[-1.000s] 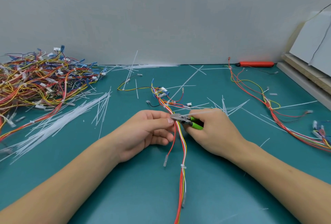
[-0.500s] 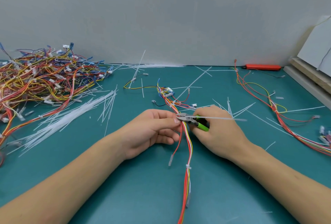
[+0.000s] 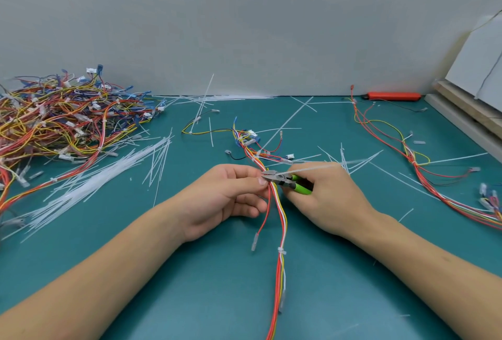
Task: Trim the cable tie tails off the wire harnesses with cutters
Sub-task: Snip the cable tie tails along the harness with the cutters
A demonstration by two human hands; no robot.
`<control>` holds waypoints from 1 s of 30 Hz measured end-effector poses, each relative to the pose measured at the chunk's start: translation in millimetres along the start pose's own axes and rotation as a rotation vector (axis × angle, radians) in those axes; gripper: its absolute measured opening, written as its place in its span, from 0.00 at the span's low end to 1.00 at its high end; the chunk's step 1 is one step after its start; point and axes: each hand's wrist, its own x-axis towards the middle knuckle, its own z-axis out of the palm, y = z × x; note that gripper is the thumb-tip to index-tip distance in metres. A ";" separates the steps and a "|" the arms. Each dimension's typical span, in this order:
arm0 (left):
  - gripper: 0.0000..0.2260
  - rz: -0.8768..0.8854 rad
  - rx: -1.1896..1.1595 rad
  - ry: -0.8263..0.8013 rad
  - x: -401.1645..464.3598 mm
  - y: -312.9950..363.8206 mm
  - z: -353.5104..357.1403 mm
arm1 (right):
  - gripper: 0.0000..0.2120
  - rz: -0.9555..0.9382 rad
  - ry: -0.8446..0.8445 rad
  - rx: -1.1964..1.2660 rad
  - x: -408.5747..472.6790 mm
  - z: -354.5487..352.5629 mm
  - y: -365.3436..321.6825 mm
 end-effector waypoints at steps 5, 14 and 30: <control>0.05 0.001 0.012 -0.018 -0.6 0.3 0.2 | 0.17 0.046 -0.039 -0.042 -0.8 -1.1 0.3; 0.04 0.004 0.006 0.001 -1.4 0.9 1.2 | 0.10 0.002 0.005 -0.038 -0.9 2.1 3.9; 0.03 0.016 0.021 0.006 -0.3 -0.2 1.6 | 0.09 -0.056 0.034 -0.036 1.4 1.9 2.2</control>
